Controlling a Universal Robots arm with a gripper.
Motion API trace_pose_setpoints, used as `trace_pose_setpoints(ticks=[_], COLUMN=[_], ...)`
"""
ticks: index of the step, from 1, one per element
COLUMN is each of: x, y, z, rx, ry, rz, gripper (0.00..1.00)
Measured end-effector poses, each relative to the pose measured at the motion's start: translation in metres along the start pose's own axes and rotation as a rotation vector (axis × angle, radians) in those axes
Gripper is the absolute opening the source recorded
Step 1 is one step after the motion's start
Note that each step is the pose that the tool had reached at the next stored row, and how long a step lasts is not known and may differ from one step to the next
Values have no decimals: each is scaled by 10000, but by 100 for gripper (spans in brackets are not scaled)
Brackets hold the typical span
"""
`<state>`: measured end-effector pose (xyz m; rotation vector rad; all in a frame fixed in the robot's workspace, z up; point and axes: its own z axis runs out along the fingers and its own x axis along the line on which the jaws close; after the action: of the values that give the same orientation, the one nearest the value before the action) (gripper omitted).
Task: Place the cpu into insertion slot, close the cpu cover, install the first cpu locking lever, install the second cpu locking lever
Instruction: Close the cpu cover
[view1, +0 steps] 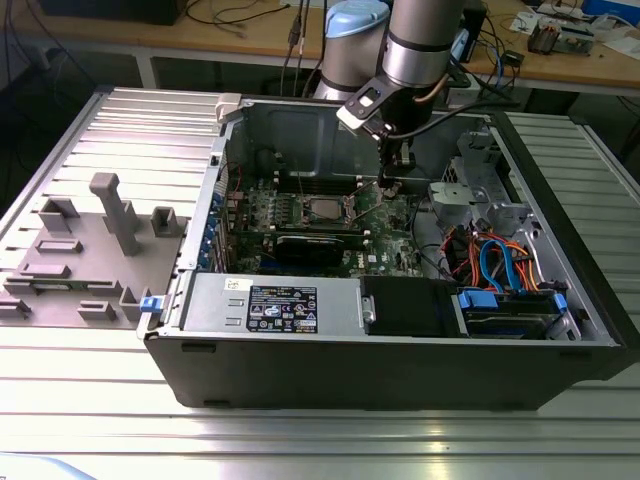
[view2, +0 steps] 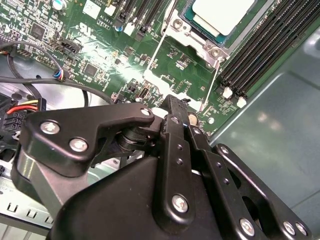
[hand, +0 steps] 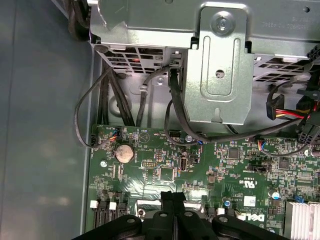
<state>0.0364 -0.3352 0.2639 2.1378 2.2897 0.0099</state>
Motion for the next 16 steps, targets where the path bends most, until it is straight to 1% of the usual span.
trace_pose_setpoints(ticks=[16], x=[0], y=[0], z=[0], rx=[0], ry=[2], rz=[-174], gripper=[11])
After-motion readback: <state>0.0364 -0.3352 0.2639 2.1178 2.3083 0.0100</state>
